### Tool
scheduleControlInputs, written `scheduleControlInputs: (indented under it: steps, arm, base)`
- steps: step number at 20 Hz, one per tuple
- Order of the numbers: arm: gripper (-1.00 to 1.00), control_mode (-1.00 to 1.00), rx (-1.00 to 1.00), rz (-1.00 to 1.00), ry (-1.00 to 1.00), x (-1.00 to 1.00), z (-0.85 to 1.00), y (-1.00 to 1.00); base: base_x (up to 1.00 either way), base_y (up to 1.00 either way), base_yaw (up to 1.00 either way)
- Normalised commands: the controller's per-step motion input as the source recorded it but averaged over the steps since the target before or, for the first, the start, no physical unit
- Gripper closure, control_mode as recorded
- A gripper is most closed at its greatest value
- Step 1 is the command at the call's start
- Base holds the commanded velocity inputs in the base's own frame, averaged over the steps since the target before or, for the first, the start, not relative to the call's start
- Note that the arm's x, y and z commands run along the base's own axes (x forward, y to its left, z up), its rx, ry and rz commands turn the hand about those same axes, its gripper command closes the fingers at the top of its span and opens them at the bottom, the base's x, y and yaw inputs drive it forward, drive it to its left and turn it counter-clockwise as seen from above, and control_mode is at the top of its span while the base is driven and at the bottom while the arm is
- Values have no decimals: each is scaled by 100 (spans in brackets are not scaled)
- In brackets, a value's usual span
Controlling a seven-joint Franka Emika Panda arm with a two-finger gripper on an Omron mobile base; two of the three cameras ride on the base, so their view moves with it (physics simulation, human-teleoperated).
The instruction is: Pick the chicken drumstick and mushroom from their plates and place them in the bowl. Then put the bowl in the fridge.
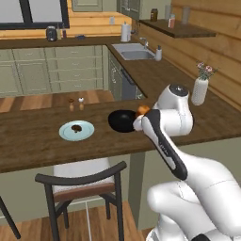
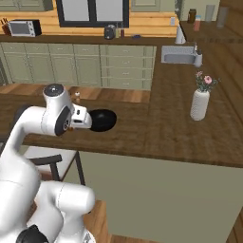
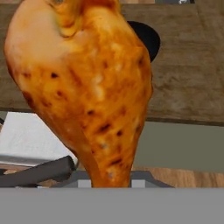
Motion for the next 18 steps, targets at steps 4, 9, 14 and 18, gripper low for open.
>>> scheduleControlInputs:
  steps: [4, 9, 14, 18]
  arm:
    - [100, -100, 0, 0, 12, 100, 0, 31]
    - [100, -100, 0, 2, 23, 100, 0, 7]
    - [100, -100, -13, 15, 7, 63, -35, -8]
    - [100, -100, -15, 20, 0, 38, -57, 0]
  base:
    - [0, 0, 0]
    - [0, 0, 0]
    - [0, 0, 0]
    - [0, 0, 0]
